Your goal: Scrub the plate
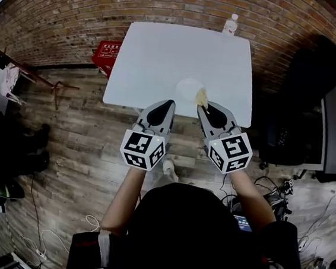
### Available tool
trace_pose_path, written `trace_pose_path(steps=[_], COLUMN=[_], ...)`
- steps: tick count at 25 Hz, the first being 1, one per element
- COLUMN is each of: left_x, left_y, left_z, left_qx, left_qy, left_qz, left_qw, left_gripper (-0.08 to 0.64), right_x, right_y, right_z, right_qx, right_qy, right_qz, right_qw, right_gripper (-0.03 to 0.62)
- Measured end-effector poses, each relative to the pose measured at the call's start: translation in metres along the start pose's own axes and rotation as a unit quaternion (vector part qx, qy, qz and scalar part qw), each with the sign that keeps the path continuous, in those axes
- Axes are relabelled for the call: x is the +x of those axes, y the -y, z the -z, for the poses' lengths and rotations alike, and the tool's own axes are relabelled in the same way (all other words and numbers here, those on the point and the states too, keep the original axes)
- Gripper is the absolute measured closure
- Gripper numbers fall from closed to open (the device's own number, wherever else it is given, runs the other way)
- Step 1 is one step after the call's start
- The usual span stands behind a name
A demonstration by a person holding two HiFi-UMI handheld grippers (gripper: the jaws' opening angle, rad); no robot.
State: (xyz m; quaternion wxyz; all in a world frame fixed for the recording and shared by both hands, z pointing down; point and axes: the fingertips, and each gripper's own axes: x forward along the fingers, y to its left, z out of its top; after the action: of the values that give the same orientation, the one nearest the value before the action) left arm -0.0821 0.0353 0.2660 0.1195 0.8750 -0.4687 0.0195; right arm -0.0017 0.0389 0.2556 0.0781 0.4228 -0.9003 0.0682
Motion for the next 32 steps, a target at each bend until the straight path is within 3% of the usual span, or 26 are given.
trace_pose_path(steps=[5,13,32], left_x=[0.006,0.020,0.067], left_y=[-0.022,-0.040,-0.074], left_z=[0.007,0.014,0.035], left_qx=[-0.015,-0.007,-0.031], left_qy=[-0.012,-0.019,-0.049], left_qz=[0.019,0.073,0.072], left_qw=[0.9996,0.9971,0.9957], left_gripper=[0.540,0.540,0.540], right_x=[0.024,0.053,0.079], right_y=[-0.006,-0.007,0.039], right_z=[0.001,-0.001,0.024], right_qx=[0.000,-0.013,0.016], right_qy=[-0.018,-0.036,-0.067], right_qz=[0.016,0.038,0.059], right_qw=[1.000,0.999,0.996], right_gripper=[0.549,0.549,0.549])
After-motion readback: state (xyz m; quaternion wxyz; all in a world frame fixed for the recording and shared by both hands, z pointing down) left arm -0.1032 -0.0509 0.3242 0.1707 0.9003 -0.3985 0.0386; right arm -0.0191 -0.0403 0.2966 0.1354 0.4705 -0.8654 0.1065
